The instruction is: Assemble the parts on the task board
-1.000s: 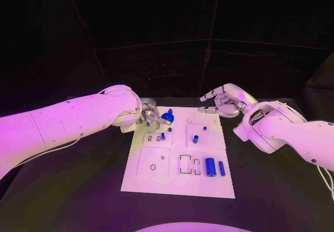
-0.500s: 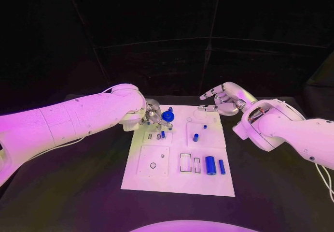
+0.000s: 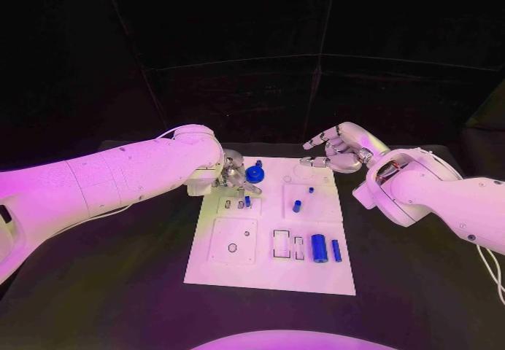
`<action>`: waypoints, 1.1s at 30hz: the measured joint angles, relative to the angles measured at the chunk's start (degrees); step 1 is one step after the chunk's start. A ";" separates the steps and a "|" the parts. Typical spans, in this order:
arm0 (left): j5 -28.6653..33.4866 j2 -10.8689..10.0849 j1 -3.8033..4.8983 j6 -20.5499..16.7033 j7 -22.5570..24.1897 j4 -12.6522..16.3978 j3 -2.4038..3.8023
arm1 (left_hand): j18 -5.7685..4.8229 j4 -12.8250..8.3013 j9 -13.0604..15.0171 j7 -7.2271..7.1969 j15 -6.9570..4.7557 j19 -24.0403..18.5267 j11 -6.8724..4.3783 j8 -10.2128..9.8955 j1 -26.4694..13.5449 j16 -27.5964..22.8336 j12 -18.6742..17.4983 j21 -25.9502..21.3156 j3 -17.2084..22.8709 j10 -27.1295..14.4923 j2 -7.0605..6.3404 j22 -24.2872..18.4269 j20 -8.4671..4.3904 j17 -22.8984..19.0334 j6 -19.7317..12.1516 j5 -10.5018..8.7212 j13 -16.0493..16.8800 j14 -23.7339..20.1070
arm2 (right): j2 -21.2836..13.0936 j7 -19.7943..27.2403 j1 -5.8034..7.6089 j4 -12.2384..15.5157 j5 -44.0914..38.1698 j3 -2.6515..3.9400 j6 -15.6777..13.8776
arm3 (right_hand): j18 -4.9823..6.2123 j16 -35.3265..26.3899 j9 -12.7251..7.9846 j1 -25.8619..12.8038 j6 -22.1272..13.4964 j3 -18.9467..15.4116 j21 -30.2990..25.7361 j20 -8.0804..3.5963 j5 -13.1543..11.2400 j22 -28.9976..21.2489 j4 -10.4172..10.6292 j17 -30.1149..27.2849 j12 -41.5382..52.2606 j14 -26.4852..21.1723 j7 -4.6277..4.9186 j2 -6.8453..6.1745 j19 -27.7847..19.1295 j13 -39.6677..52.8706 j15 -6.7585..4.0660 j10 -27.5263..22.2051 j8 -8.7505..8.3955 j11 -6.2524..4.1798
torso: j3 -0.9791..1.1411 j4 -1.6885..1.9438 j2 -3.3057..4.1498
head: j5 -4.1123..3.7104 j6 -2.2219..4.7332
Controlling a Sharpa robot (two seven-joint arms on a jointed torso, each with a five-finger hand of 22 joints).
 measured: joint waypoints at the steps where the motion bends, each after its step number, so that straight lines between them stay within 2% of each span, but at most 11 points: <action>1: -0.04 0.06 0.00 0.15 -0.02 -0.08 -0.01 | 0.00 -0.12 0.11 0.00 0.00 0.00 0.00 0.00 0.16 0.00 0.00 0.00 0.12 0.00 0.16 0.05 0.00 0.00 0.00 0.00 0.00 0.00 | 0.02 -0.02 0.00 -0.02 0.00 0.00 0.01 | 0.00 0.00 0.00 0.00 0.00 -0.15 0.00 0.00 0.00 0.00 0.14 0.00 0.00 0.00 0.00 0.00 0.00 0.00 0.00 0.00 0.00 0.00 | 0.00 0.00 0.00 | 0.00 -0.01; 7: -0.20 0.68 0.00 1.01 -0.13 -0.51 -0.47 | 0.00 -0.17 0.28 0.00 0.00 0.00 0.00 0.33 0.22 0.00 0.00 0.00 0.17 0.00 0.22 -0.02 0.00 0.00 0.00 0.00 -0.01 0.00 | 0.20 -0.11 0.00 -0.15 0.01 0.00 0.06 | 0.00 0.00 0.00 0.00 0.00 -0.14 0.00 0.00 0.00 0.00 0.14 0.00 0.00 0.00 0.00 0.00 0.00 -0.04 0.00 0.00 0.00 0.00 | 0.00 0.00 0.00 | -0.10 -0.12; 20: -0.32 1.22 -0.03 2.26 -0.27 -1.01 -0.76 | 0.00 -0.72 1.10 0.00 0.00 0.00 0.01 0.81 0.91 0.00 0.00 -0.02 0.40 -0.01 0.91 -0.07 0.00 0.00 -0.42 0.00 0.03 0.00 | 0.36 -0.30 0.00 -0.41 0.02 0.00 0.23 | 0.00 0.00 -0.06 0.46 0.00 -0.14 -0.20 0.00 0.67 -0.12 0.14 0.00 -0.01 0.00 0.00 0.46 0.00 -0.11 0.00 0.00 0.00 0.00 | -0.02 0.00 0.01 | -0.02 -0.34; 33: -0.37 1.45 -0.05 3.18 -0.34 -0.82 -0.79 | 0.01 -3.43 2.76 -0.19 -0.21 0.00 0.11 1.75 4.26 0.00 0.00 -0.03 2.79 -0.11 2.16 -0.22 0.00 -0.01 -1.43 0.00 0.40 -0.21 | 0.54 -0.44 -0.01 -0.77 0.03 0.00 0.38 | 0.00 0.00 -0.11 1.00 0.00 -0.23 -0.20 0.00 2.46 -0.18 0.05 0.04 -0.02 0.00 0.00 1.00 0.00 -0.17 0.00 -0.21 0.00 -0.21 | -0.02 0.00 0.02 | -0.07 -0.59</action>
